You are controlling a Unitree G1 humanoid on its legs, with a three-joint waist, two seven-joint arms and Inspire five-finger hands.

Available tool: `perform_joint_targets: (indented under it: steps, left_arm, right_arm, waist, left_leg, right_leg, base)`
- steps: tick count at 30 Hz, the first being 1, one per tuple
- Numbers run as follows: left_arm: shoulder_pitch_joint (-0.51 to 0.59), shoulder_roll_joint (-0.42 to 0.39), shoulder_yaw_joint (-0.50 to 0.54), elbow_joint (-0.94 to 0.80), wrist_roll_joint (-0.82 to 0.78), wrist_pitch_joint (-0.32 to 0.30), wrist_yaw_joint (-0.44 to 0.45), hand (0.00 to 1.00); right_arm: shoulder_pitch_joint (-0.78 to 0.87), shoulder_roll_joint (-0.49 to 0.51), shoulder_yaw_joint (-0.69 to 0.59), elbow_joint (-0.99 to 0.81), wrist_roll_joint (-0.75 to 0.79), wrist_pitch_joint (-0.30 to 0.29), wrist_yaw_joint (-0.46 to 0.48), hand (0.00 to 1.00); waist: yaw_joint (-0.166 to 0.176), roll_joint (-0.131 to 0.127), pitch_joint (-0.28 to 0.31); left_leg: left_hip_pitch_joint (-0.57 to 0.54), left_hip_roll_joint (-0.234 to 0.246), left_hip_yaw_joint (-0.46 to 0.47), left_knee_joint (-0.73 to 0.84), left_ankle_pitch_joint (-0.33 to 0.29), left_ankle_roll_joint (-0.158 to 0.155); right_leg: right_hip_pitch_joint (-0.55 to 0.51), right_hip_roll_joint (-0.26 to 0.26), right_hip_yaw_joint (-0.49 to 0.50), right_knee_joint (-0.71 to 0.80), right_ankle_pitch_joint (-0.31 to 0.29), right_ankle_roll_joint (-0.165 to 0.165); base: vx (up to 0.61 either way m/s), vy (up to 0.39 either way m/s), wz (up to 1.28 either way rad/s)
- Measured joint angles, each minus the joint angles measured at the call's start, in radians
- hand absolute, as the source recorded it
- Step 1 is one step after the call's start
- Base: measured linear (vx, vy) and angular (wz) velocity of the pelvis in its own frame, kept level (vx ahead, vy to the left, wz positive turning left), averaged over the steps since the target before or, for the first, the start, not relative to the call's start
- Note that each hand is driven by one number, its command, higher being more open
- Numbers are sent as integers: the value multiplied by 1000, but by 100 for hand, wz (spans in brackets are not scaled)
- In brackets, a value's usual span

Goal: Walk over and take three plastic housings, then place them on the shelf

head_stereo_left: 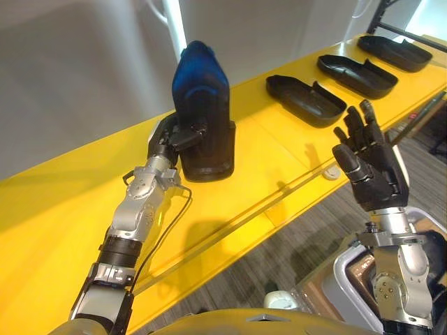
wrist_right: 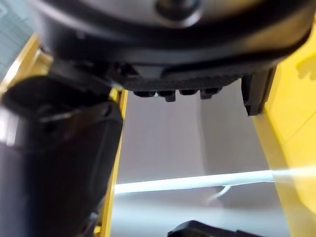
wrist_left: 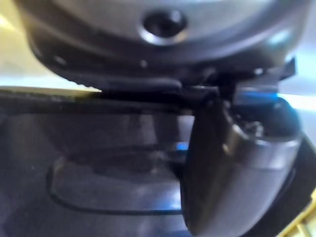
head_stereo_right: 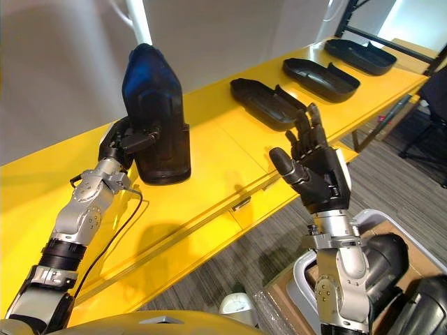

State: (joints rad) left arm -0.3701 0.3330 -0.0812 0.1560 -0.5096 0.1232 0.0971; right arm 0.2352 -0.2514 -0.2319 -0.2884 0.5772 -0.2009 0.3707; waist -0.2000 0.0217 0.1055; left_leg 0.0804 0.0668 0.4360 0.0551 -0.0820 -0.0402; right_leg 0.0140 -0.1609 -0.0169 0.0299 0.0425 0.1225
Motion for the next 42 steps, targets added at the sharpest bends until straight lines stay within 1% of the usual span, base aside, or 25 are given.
perform_joint_targets:
  steps: [2,4,7,10,12,15,17,18,20,21,24,25,28,34,37,39,40,42]
  left_arm:
    - [-49,-1,-1,40,1,13,19,0]
    - [-102,-5,-3,100,-8,32,54,0]
    - [-145,-11,-3,170,-74,42,74,0]
    - [-159,-14,-3,216,-80,43,87,0]
    - [-183,-14,-5,276,-113,56,95,0]
    - [-188,-14,-12,343,-130,63,105,0]
    - [-188,-15,-24,376,-156,84,104,0]
    - [-188,-22,-33,399,-156,103,99,0]
    - [-191,-26,-46,402,-151,103,83,0]
    - [-193,-25,-49,405,-151,120,70,0]
    - [-193,-22,-69,416,-143,124,37,0]
    - [-193,-21,-82,423,-142,133,28,100]
    - [-196,-20,-113,422,-103,141,6,100]
    - [-207,-24,-162,427,-56,141,4,100]
    - [-215,-29,-188,428,70,142,18,100]
    - [-221,-42,-181,433,162,148,47,100]
    - [-222,-46,-176,435,181,149,52,100]
    - [-232,-49,-168,457,297,150,71,100]
  right_arm:
    - [10,17,50,0,1,3,17,100]
    - [14,24,130,2,0,12,43,100]
    - [21,25,183,3,-2,15,54,100]
    - [23,29,190,3,-2,15,54,100]
    - [25,33,191,3,-2,16,53,100]
    - [25,33,190,3,-2,16,52,100]
    - [25,33,188,3,-2,16,53,100]
    - [25,33,187,3,-2,16,53,100]
    - [25,33,185,3,-2,16,53,100]
    - [24,33,186,3,-2,16,54,100]
    - [24,33,195,3,-2,16,53,100]
    - [22,33,205,3,-2,16,53,100]
    - [21,32,223,3,-2,16,44,100]
    - [12,31,228,3,-2,16,37,100]
    - [-5,29,234,3,-2,16,36,100]
    - [-16,28,237,3,0,16,36,100]
    - [-16,27,237,3,0,16,36,100]
    - [-16,17,246,10,9,16,37,100]
  waist:
    - [-2,-1,0]
    - [-2,-1,-1]
    - [-6,-5,-4]
    - [-10,-13,-16]
    - [-14,-22,-33]
    - [-25,-26,-40]
    - [-28,-25,-39]
    - [-28,-25,-40]
    - [-25,-26,-39]
    - [-25,-24,-40]
    - [-23,-25,-40]
    - [-23,-25,-40]
    - [-23,-25,-40]
    - [-24,-25,-40]
    - [-27,-25,-40]
    - [-28,-27,-40]
    - [-29,-28,-40]
    - [-38,-30,-41]
  left_leg:
    - [7,0,8,-12,12,-1]
    - [16,-2,15,-38,24,-3]
    - [26,-6,18,-63,42,-2]
    - [32,-8,19,-81,51,-4]
    - [28,-9,15,-85,53,-4]
    - [29,-11,17,-98,60,-5]
    - [31,-10,19,-102,65,-7]
    - [33,-11,20,-110,70,-8]
    - [33,-12,20,-121,80,-9]
    - [37,-12,20,-132,87,-10]
    - [51,-11,20,-143,93,-12]
    - [55,-10,20,-143,93,-12]
    - [55,-12,20,-144,96,-11]
    - [57,-12,20,-144,100,-10]
    - [59,-12,20,-144,102,-10]
    - [58,-10,19,-145,104,-11]
    - [58,-10,19,-145,105,-11]
    - [58,-7,17,-145,107,-12]
  right_leg:
    - [-4,4,5,0,4,-4]
    - [-10,8,20,0,6,-5]
    - [-13,9,19,0,7,-4]
    - [-13,11,20,-1,7,-4]
    - [-12,7,23,-18,13,0]
    - [-11,6,25,-33,19,1]
    - [-11,7,26,-36,19,1]
    - [-11,8,26,-41,19,1]
    - [-11,9,26,-49,18,1]
    - [-11,10,25,-49,18,0]
    - [0,13,24,-50,16,-3]
    - [6,13,24,-50,12,-7]
    - [6,12,23,-50,9,-12]
    - [6,12,23,-48,10,-11]
    - [7,12,23,-48,10,-10]
    - [7,13,23,-48,10,-10]
    - [7,13,23,-48,10,-10]
    - [6,16,22,-46,10,-10]
  base:
    - [-13,-16,-12]
    - [-15,-16,-12]
    - [-5,-4,2]
    - [0,0,0]
    - [-17,-3,-1]
    - [-36,-8,-3]
    - [-29,-23,-4]
    - [-45,-38,-1]
    - [-51,-38,1]
    - [-56,-35,1]
    - [-43,-21,0]
    - [-46,-16,-2]
    - [-44,-17,1]
    - [-6,-3,0]
    - [0,0,0]
    - [0,0,0]
    - [0,0,0]
    - [0,0,0]
